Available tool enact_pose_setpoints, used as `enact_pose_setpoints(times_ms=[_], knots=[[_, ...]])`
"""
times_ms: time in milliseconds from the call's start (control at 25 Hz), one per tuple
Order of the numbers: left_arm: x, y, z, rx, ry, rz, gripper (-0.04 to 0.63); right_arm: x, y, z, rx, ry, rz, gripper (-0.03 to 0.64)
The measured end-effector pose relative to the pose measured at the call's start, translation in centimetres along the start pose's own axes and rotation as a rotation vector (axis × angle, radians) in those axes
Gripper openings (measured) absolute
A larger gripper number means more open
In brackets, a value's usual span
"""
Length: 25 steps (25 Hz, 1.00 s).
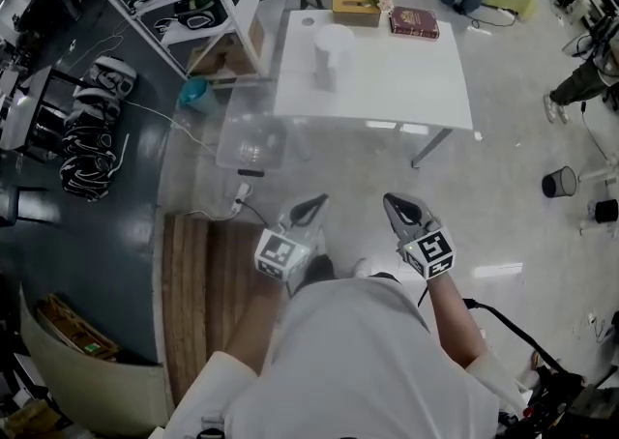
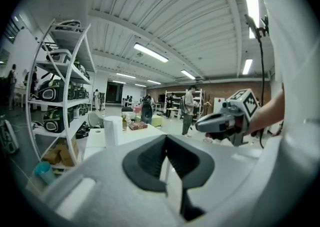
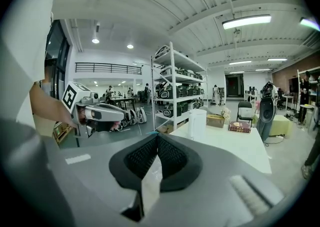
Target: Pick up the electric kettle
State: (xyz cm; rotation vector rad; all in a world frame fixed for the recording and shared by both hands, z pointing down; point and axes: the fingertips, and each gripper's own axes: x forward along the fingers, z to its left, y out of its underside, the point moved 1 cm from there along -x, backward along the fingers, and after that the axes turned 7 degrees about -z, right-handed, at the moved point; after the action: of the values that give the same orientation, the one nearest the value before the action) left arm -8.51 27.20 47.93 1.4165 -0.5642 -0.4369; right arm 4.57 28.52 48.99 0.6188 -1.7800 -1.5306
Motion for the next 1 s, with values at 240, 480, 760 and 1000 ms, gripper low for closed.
enact_pose_setpoints(times_ms=[240,480,760,1000], knots=[[1.1,-0.1,3.7,-0.005,0.029,0.007,0.002,3.1,-0.3,-0.8,0.012,0.025,0.005,0.005],[2.3,0.0,7.5,0.004,0.059,0.01,0.002,6.6,-1.0,-1.7,0.014,0.046,0.005,0.005],[3.4,-0.3,11.4,-0.003,0.1,0.023,0.002,10.3,-1.6,-2.8,0.014,0.078,0.021,0.005],[3.6,-0.2,15.4,-0.002,0.14,0.028,0.002,14.0,-1.8,-2.9,0.021,0.11,0.03,0.005]])
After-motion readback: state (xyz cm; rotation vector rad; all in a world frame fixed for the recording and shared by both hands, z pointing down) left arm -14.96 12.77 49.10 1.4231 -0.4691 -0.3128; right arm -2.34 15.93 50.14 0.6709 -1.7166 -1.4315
